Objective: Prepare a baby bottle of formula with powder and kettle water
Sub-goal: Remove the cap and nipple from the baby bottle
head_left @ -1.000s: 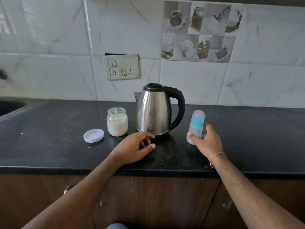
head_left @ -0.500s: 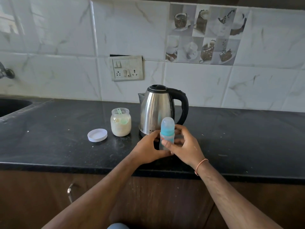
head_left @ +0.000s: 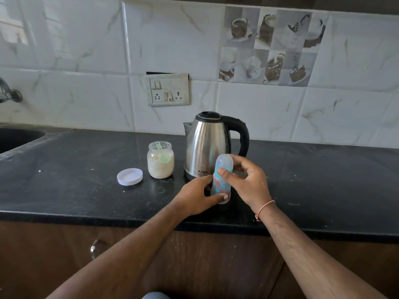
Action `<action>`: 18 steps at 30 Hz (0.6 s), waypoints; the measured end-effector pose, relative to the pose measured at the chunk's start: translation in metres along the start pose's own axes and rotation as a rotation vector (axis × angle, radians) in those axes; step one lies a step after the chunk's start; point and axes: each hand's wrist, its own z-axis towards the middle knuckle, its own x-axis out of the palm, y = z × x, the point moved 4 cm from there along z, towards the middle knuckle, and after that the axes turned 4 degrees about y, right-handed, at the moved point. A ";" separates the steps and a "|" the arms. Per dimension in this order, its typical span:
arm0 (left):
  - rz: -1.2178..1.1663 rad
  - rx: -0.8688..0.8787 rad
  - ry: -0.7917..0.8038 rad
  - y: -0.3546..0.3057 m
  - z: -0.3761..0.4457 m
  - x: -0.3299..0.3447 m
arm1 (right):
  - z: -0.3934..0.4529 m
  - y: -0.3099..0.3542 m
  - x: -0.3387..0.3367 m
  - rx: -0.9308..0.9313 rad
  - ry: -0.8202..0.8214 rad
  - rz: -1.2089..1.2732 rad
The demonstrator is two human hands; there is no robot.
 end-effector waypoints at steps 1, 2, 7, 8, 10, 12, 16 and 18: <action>0.000 -0.002 0.004 0.000 0.000 0.000 | 0.002 0.000 -0.001 -0.007 0.018 -0.016; 0.000 -0.003 0.004 0.001 0.001 0.001 | 0.005 0.000 -0.001 -0.013 0.038 -0.026; 0.001 -0.021 0.024 -0.003 0.001 -0.001 | 0.016 -0.001 -0.008 0.000 0.216 -0.007; 0.003 -0.025 0.031 -0.003 0.001 -0.001 | 0.018 0.001 -0.010 0.010 0.273 -0.017; 0.001 -0.029 0.037 -0.004 0.001 -0.001 | 0.023 0.011 -0.015 0.038 0.391 -0.083; -0.001 -0.035 0.033 -0.004 0.001 -0.001 | 0.029 0.025 -0.018 0.034 0.471 -0.241; 0.008 -0.034 0.013 -0.003 -0.001 -0.001 | 0.040 0.054 -0.017 -0.018 0.437 -0.772; 0.016 -0.031 0.006 -0.003 -0.001 -0.001 | 0.043 0.064 -0.011 -0.028 0.443 -1.021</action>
